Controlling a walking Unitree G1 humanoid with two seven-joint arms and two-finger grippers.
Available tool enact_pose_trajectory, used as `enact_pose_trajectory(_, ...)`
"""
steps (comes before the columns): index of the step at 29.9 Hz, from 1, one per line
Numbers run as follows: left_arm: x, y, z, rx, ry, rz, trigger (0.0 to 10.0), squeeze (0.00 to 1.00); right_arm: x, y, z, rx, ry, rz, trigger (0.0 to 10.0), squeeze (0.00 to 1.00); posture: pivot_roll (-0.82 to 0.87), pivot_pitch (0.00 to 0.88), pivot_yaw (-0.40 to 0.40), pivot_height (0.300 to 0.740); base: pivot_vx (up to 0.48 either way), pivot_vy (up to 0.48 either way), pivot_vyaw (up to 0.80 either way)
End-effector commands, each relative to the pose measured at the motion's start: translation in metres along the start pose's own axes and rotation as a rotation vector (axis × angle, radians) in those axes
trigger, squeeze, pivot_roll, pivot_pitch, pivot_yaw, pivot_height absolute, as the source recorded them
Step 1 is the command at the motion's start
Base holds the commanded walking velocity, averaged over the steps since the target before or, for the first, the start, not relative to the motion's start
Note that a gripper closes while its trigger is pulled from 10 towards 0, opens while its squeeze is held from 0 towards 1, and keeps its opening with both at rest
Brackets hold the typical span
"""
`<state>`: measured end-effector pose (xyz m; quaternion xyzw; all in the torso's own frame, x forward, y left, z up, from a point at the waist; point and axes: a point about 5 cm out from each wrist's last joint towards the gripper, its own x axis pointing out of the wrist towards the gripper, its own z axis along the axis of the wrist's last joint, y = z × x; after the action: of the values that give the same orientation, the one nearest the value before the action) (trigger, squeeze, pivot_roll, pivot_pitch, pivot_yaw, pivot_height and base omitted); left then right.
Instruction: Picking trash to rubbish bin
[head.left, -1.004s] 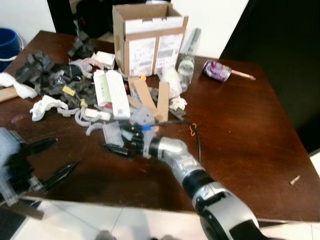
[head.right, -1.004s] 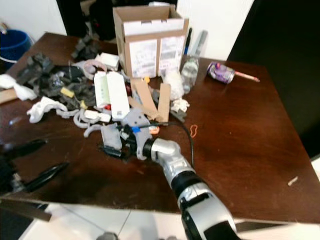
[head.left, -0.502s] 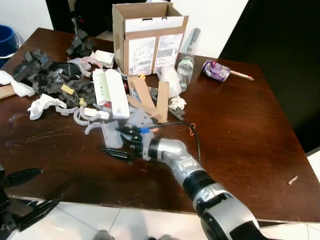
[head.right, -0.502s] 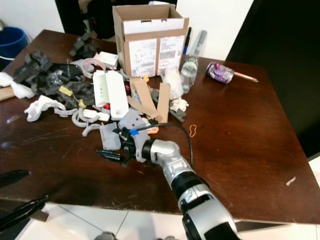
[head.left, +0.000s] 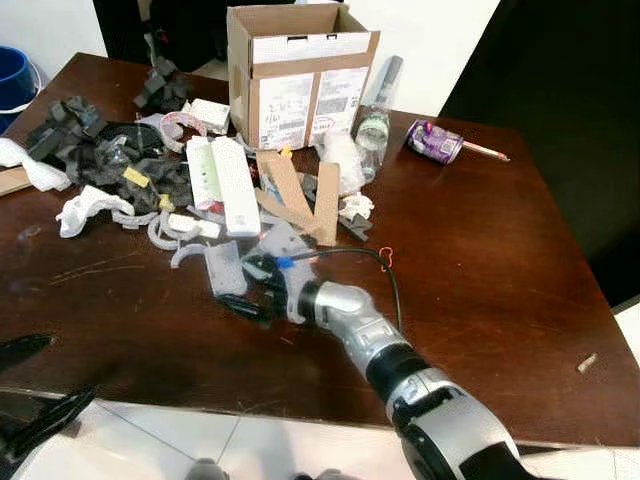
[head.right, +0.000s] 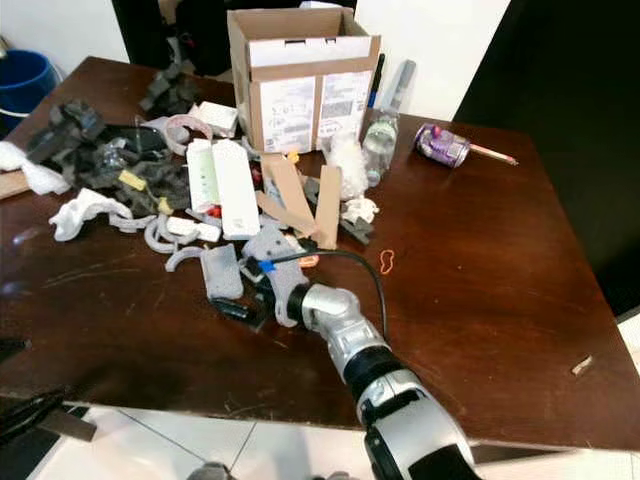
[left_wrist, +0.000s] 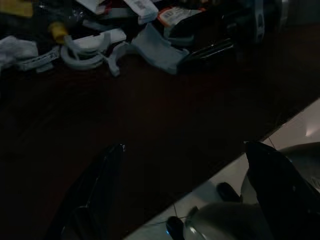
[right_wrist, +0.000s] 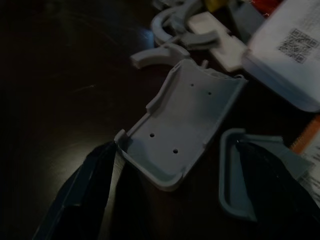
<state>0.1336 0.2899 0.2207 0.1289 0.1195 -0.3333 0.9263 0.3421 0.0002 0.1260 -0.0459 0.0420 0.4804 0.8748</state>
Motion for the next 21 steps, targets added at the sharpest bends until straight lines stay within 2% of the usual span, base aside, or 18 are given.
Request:
enact_pose_trajectory(1,0.007,-0.001,0.000,0.012,0.032,-0.039,10.0,0.00,0.006,0.019,-0.023,0.075,0.083,0.004,10.0,0.00,0.34,0.182,-0.132,0.740,0.000,0.000,0.00)
enact_pose_trajectory(6,0.013,0.000,0.002,0.015,0.020,-0.062,10.0,0.00,0.005,0.019,-0.027,0.061,0.107,-0.002,10.0,0.00,0.34,0.182,-0.132,0.740,0.000,0.000,0.00)
enact_pose_trajectory(9,0.017,0.000,0.002,0.019,0.018,-0.070,10.0,0.00,0.004,0.020,-0.024,0.077,0.069,0.035,10.0,0.00,0.33,0.178,-0.125,0.740,0.000,0.000,0.00)
enact_pose_trajectory(10,0.018,0.000,0.002,0.021,0.017,-0.072,10.0,0.00,0.004,0.019,-0.024,0.064,0.074,0.032,8.6,0.00,0.33,0.177,-0.126,0.740,0.000,0.000,0.00)
enact_pose_trajectory(11,0.018,0.000,0.002,0.021,0.017,-0.072,10.0,0.00,0.004,0.019,-0.024,0.064,0.074,0.032,8.6,0.00,0.33,0.177,-0.126,0.740,0.000,0.000,0.00)
enact_pose_trajectory(12,0.019,0.000,0.002,0.021,0.016,-0.072,10.0,0.00,0.004,0.019,-0.024,0.054,0.079,0.038,7.8,0.00,0.33,0.177,-0.127,0.740,0.000,0.000,0.00)
enact_pose_trajectory(13,0.019,0.000,0.002,0.022,0.014,-0.073,10.0,0.00,0.004,0.020,-0.024,0.049,0.081,0.043,7.8,0.00,0.33,0.177,-0.127,0.740,0.000,0.000,0.00)
enact_pose_trajectory(14,0.020,0.000,0.002,0.022,0.012,-0.072,10.0,0.00,0.004,0.021,-0.024,0.044,0.081,0.057,8.5,0.00,0.33,0.176,-0.129,0.740,0.000,0.000,0.00)
enact_pose_trajectory(16,0.021,-0.001,0.002,0.022,0.010,-0.074,10.0,0.00,0.004,0.021,-0.023,0.032,0.083,0.075,8.8,0.00,0.33,0.176,-0.129,0.740,0.000,0.000,0.00)
enact_pose_trajectory(17,0.023,-0.002,0.002,0.020,0.007,-0.077,10.0,0.00,0.003,0.021,-0.022,0.000,0.088,0.101,10.0,0.00,0.33,0.176,-0.129,0.740,0.000,0.000,0.00)
enact_pose_trajectory(21,0.025,-0.004,0.001,0.018,0.003,-0.080,10.0,0.00,0.000,0.015,-0.018,-0.015,0.083,0.114,10.0,0.00,0.34,0.175,-0.136,0.740,0.000,0.000,0.00)
